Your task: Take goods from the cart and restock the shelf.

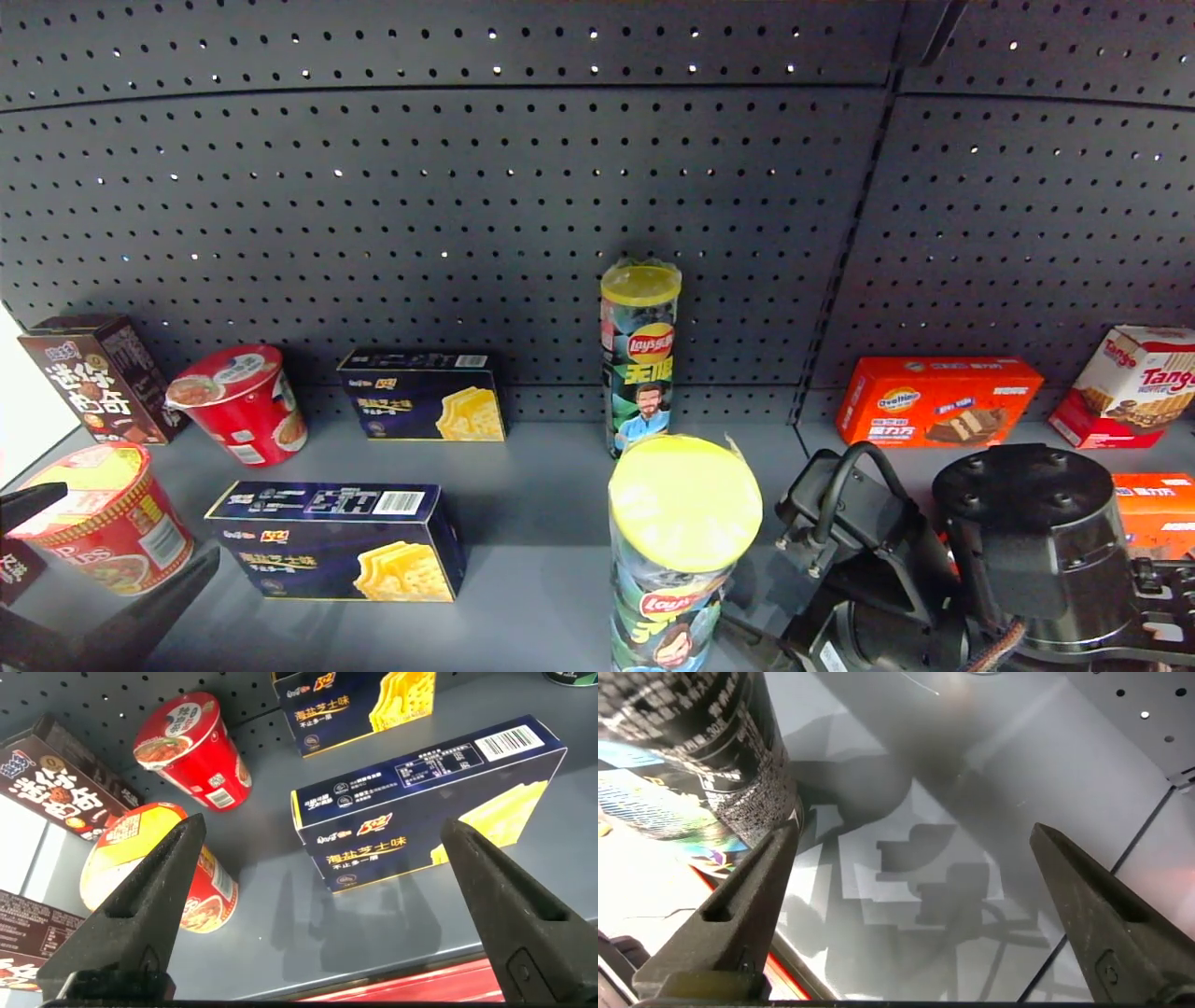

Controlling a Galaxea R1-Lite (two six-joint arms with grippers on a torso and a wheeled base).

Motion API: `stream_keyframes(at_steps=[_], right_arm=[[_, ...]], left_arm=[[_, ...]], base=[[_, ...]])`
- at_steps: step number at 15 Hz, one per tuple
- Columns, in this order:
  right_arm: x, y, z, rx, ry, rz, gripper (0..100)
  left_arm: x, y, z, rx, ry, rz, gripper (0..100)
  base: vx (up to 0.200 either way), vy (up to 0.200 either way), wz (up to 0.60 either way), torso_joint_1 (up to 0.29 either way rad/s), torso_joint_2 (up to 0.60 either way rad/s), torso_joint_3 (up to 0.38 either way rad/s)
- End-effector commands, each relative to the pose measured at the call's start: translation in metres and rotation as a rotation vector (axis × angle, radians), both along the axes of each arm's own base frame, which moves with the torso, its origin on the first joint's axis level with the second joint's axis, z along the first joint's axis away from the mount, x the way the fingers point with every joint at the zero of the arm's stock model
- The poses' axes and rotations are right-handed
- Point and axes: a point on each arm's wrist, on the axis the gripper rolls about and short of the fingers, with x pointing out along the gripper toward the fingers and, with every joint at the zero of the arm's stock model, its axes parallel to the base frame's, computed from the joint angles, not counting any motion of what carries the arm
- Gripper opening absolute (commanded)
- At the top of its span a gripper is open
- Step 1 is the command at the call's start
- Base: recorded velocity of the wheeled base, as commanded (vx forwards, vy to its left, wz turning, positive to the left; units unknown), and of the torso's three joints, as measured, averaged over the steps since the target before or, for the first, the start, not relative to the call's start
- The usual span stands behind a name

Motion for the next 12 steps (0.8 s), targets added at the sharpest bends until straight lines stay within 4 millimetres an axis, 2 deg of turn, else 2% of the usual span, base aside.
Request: stream_keyframes(at_steps=[1,12], right_arm=[[0.0000,0.0003,-0.0003,-0.001,0.000,0.001,100],[-0.0003,-0.0002,-0.0007,0.002,0.007,0.011,100]], left_arm=[[0.0001,-0.0001,0.0000,0.000,0.000,0.000,100],[0.0000,-0.0002,-0.0006,0.001,0.003,-0.003,100]], base=[[0.000,0.000,0.00,0.000,0.00,0.000],[0.000,0.000,0.00,0.000,0.00,0.000]])
